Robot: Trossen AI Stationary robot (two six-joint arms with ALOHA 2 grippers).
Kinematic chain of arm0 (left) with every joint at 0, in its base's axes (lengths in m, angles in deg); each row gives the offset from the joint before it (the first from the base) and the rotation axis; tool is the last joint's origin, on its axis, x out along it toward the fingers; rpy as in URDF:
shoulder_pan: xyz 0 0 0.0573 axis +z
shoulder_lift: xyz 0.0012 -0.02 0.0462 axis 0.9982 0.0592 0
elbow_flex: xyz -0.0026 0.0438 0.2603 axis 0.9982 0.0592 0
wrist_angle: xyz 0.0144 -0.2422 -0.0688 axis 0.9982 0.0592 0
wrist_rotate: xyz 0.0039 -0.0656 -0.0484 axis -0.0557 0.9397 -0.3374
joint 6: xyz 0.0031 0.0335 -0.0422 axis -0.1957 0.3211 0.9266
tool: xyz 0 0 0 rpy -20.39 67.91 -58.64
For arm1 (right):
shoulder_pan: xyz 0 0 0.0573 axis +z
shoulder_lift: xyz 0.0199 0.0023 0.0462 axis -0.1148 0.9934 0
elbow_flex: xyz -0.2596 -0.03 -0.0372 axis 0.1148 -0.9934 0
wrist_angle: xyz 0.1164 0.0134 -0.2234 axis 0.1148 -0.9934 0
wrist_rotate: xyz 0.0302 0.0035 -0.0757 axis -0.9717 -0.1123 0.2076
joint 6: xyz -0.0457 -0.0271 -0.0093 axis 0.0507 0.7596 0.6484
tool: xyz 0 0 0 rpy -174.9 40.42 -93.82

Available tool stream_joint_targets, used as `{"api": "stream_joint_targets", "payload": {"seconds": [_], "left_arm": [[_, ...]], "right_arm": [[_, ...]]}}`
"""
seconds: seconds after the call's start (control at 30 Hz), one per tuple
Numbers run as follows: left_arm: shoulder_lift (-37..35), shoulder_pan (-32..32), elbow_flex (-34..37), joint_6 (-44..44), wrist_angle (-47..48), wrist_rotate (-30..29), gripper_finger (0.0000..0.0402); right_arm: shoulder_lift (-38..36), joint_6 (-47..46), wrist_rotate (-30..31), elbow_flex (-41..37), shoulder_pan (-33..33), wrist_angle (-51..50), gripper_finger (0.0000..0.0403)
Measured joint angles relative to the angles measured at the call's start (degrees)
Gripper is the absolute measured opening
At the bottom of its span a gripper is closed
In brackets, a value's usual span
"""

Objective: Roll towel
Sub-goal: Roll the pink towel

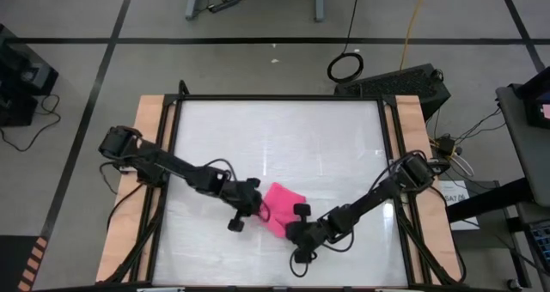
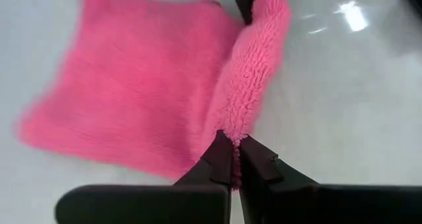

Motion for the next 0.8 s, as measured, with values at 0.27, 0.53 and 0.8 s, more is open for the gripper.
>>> {"api": "stream_joint_targets", "payload": {"seconds": [0.27, 0.53, 0.8], "left_arm": [[-0.7, -9.6, 0.0, -15.6, 2.3, -20.3, 0.0012], [1.9, -10.2, 0.0, -12.4, 2.3, -15.6, 0.0089], [2.1, -6.7, 0.0, -10.6, -1.7, -0.6, 0.0074]], "right_arm": [[-0.1, -1.1, -5.4, 0.0, -1.5, 0.4, 0.0004], [0.0, -1.5, -10.3, -0.1, -1.8, 0.4, 0.0004], [-0.2, 2.7, -12.5, -0.2, -0.9, 0.1, 0.0004]]}}
